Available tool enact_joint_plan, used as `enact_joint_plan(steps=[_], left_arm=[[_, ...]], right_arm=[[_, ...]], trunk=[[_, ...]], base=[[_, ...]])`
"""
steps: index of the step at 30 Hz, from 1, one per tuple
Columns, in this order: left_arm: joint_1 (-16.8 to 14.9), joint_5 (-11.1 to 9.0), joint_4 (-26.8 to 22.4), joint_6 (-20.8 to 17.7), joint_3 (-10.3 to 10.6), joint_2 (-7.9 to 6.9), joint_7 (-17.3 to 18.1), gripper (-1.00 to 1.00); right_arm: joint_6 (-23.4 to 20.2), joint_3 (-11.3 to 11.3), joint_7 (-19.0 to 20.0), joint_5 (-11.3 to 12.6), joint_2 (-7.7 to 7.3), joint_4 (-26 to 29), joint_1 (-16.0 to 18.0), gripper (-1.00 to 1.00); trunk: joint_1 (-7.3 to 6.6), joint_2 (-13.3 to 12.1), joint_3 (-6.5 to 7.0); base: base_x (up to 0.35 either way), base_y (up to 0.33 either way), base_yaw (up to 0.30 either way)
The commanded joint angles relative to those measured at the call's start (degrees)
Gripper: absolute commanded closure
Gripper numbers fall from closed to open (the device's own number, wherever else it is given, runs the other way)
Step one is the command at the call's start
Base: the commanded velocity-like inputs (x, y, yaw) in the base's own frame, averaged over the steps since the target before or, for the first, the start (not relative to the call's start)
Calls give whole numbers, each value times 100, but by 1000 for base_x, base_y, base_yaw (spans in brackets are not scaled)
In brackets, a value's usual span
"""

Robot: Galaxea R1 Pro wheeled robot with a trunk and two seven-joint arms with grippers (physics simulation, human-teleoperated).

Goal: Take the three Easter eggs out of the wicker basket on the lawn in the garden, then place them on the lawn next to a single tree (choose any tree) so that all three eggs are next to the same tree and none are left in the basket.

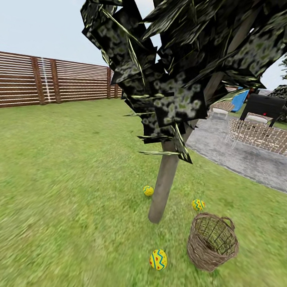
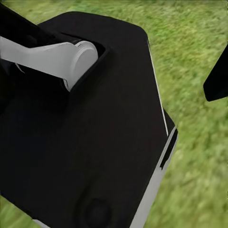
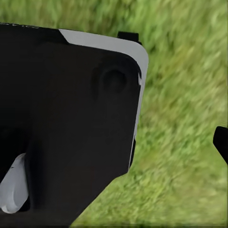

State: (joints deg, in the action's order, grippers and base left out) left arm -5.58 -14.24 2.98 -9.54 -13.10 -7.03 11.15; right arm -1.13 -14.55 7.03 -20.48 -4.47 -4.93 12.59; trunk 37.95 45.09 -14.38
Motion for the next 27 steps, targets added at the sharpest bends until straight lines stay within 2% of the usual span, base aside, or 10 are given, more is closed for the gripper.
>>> enact_joint_plan(steps=[1, 5, 11, 20, 27], left_arm=[[30, -63, 27, -6, -8, -2, 19, -100], [259, -63, 34, 29, -4, 19, 19, -100], [514, -61, 37, 44, 6, 59, 18, -100], [686, -61, 42, 48, 9, 139, 18, -100], [823, -61, 38, 49, 9, 161, 18, -100]], right_arm=[[2, -49, 1, -50, 1, -30, -21, -100], [29, -48, -6, -51, 31, -48, -224, -100], [146, -48, -8, -48, 181, -52, -551, -100], [151, -48, -8, -43, 211, -59, -950, -100], [117, -52, -8, -38, 210, -61, -1044, -100]], trunk=[[-22, -36, 12], [-110, -196, 83], [-241, -437, 191], [-439, -798, 353], [-593, -1079, 478]], base=[[0, 0, 0], [0, 0, 0], [0, 0, 0], [0, 0, 0], [0, 0, 0]])
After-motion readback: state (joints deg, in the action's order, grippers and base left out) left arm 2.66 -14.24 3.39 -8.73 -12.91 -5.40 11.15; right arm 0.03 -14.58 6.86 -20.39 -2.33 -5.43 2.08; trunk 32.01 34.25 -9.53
